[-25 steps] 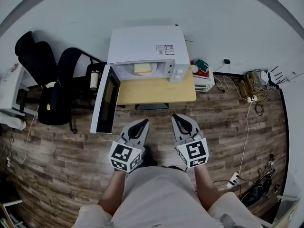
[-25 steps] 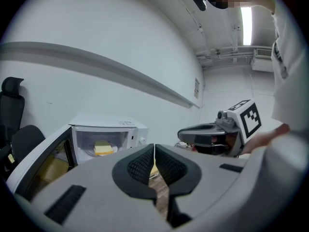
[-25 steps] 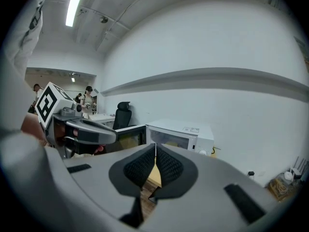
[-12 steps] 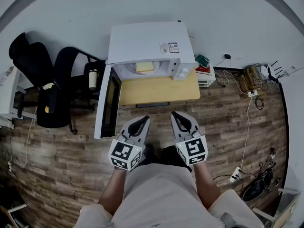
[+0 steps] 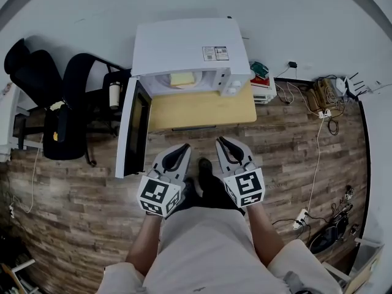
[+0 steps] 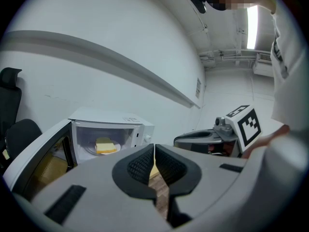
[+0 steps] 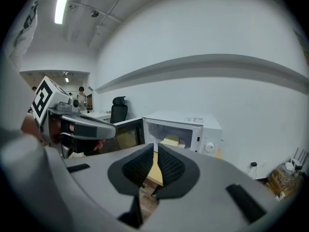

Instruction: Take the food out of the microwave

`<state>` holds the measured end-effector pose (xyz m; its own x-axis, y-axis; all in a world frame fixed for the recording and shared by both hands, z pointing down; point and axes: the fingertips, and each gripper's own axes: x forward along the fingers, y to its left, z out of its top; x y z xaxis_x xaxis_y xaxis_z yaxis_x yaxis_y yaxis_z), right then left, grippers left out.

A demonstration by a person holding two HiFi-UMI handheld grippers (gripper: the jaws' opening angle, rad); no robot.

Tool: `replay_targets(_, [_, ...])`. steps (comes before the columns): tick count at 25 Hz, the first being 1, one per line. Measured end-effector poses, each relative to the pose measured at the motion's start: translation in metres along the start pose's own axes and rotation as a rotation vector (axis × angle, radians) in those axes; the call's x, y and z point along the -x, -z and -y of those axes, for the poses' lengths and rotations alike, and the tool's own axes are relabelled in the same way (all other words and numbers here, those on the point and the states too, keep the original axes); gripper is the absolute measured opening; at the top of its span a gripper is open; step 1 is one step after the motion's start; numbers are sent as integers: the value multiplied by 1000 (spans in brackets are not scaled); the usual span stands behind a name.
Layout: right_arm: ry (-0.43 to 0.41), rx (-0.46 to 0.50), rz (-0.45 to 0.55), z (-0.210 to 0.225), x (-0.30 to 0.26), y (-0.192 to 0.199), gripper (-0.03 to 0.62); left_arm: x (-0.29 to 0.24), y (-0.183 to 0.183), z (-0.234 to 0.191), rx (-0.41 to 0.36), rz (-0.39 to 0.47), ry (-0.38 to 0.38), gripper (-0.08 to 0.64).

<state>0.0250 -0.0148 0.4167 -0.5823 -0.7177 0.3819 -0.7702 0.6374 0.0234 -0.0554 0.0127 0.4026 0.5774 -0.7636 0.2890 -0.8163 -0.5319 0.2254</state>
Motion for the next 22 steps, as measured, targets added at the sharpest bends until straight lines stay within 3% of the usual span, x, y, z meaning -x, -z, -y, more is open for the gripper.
replay_targets(22, [-160, 23, -44, 59, -83, 6, 67, -74, -23, -40, 39, -30, -138, 11])
